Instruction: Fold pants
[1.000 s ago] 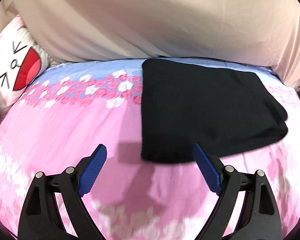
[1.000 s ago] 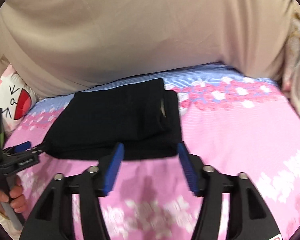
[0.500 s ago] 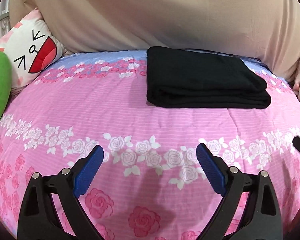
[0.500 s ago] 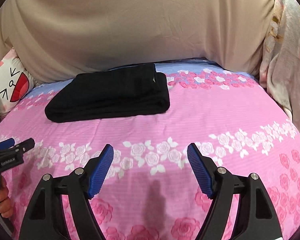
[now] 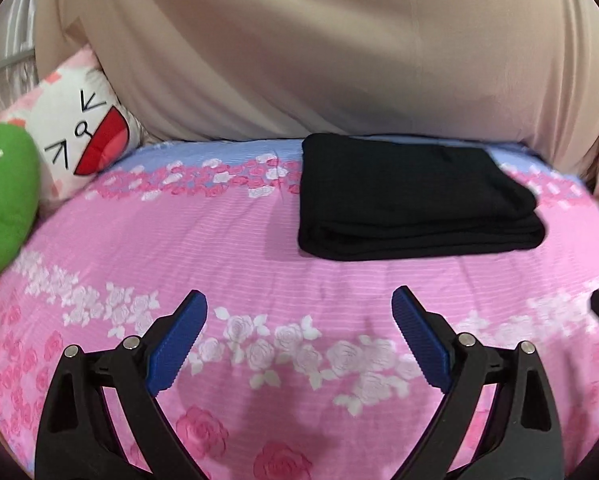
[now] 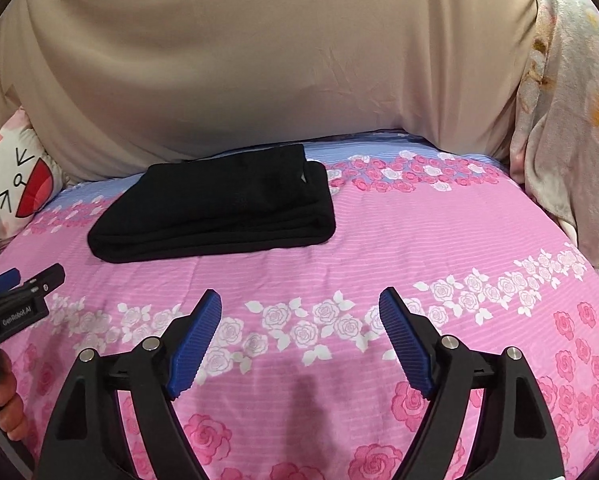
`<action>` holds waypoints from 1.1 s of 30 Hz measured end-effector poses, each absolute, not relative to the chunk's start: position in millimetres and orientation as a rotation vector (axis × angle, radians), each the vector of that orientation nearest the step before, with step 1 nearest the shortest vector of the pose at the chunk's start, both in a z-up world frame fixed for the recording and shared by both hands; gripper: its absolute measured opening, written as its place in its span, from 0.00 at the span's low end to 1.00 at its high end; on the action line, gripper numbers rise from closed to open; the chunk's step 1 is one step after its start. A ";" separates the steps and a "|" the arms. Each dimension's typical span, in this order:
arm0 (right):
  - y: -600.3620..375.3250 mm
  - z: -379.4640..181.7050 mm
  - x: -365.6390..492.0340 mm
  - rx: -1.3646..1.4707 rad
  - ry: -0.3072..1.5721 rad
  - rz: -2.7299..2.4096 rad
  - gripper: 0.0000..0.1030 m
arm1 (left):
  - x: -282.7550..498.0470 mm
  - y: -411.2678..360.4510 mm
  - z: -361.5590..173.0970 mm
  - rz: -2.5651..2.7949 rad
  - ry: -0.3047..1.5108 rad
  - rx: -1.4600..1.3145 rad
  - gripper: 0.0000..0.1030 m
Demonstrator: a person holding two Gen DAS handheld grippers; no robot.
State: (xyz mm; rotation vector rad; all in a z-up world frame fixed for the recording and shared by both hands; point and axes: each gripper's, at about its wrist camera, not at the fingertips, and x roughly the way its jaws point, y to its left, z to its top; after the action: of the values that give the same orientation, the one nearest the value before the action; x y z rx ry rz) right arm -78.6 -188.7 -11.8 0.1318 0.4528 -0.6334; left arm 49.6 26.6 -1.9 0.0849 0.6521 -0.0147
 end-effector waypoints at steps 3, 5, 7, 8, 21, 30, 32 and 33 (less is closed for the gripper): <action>-192.3 -19.1 -71.5 0.132 0.468 -0.661 0.77 | 58.9 25.7 -16.7 -0.026 0.678 0.082 0.89; -193.6 -19.7 -67.8 0.134 0.474 -0.662 0.77 | 65.0 28.3 -19.1 -0.058 0.710 0.054 0.89; -194.4 -20.9 -64.6 0.135 0.484 -0.667 0.77 | 68.0 32.0 -20.8 -0.062 0.722 0.028 0.89; -195.0 -22.2 -62.0 0.134 0.499 -0.673 0.77 | 70.0 33.5 -21.7 -0.070 0.732 0.017 0.89; -194.1 -26.3 -55.9 0.119 0.544 -0.712 0.79 | 59.6 19.7 -17.3 -0.078 0.670 0.082 0.89; -190.1 -26.0 -56.6 0.101 0.541 -0.727 0.81 | 59.5 20.5 -17.8 -0.071 0.675 0.077 0.89; -189.9 -26.0 -56.7 0.103 0.541 -0.729 0.82 | 59.8 20.9 -17.8 -0.073 0.676 0.076 0.89; -190.2 -26.2 -56.6 0.103 0.541 -0.727 0.82 | 60.0 21.2 -17.7 -0.072 0.676 0.075 0.89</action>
State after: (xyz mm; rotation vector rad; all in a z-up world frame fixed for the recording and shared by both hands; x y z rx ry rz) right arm -56.6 -190.2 -26.2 0.1027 0.5406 -0.7265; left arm 60.0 21.2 -17.7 0.0754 0.6764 -0.0717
